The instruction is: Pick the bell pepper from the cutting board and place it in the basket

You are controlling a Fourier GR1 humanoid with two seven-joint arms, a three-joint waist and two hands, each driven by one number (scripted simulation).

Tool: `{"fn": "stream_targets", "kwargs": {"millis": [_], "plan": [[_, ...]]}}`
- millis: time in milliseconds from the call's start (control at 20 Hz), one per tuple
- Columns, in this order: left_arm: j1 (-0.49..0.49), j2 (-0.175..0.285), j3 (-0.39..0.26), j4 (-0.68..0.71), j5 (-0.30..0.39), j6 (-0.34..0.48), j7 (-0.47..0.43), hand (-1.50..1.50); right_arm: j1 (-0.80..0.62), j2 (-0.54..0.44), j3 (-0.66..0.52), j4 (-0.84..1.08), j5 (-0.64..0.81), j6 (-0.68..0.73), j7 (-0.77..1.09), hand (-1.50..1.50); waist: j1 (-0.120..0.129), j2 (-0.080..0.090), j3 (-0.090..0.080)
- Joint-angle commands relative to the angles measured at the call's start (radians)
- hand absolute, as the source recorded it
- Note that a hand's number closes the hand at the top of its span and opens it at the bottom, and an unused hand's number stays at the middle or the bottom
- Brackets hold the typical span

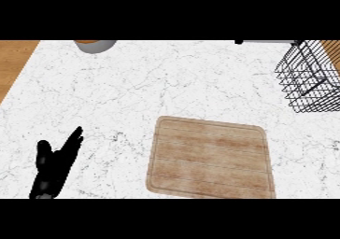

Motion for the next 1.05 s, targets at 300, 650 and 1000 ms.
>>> {"fn": "stream_targets", "kwargs": {"millis": [300,650,1000], "plan": [[-0.012,0.015,0.022,-0.005,0.021,-0.025,0.082,0.00,-0.057,-0.103,-0.023,0.171,-0.003,-0.037,-0.157,-1.50,-0.002,0.002,-0.005],[0.010,-0.026,0.001,0.019,-0.009,0.003,0.040,0.00,-0.081,-0.216,-0.136,0.232,-0.111,0.034,-0.135,-1.50,-0.005,0.003,-0.004],[0.059,-0.043,-0.012,0.002,-0.018,0.002,0.010,0.00,0.034,-0.344,-0.189,0.291,-0.150,0.075,-0.172,-1.50,-0.007,0.004,-0.003]]}}
